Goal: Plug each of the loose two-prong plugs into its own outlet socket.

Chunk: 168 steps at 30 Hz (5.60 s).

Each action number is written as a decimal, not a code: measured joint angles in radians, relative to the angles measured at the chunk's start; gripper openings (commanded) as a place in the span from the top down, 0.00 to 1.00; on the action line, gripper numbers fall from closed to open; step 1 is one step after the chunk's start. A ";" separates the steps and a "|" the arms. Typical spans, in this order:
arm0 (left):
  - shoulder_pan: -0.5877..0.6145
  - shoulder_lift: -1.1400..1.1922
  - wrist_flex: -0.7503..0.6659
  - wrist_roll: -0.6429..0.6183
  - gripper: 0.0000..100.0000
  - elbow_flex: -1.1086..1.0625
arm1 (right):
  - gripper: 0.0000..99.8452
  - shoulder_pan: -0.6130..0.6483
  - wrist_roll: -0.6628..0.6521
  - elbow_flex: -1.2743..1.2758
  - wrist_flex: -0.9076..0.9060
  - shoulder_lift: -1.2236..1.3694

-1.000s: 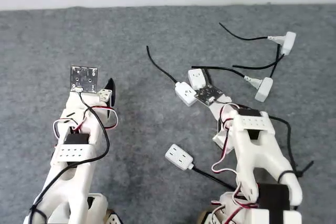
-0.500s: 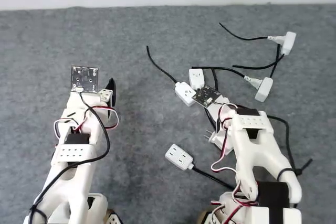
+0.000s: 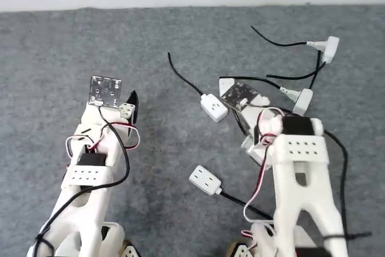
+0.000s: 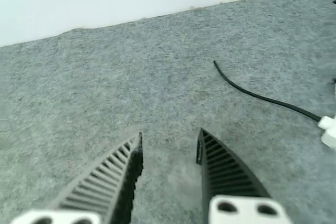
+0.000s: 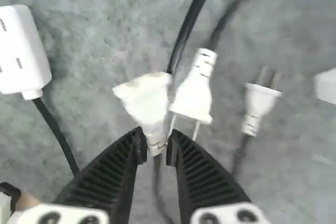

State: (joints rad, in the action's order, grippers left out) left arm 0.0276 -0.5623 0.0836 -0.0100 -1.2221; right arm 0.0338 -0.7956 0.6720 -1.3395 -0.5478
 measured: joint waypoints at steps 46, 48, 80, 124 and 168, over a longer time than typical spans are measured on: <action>-0.488 -1.119 0.704 0.193 0.83 -0.255 | 0.99 0.437 0.341 -0.018 0.028 -0.063; -0.417 -1.119 0.663 0.180 0.83 -0.255 | 0.97 0.405 0.394 0.051 0.141 -0.046; 0.112 -1.112 0.457 -0.075 0.83 -0.255 | 0.98 0.597 0.566 -0.345 0.315 0.827; -0.367 -1.117 0.779 0.083 0.83 -0.147 | 0.99 0.698 0.353 -0.396 -0.249 0.133; -0.476 -1.117 0.821 0.109 0.83 -0.144 | 0.99 0.621 0.310 -0.396 -0.295 0.133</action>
State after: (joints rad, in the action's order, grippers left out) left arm -0.4480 -1.6794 0.9045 0.0990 -1.3663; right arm 0.6552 -0.4856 0.2762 -1.6341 -0.4143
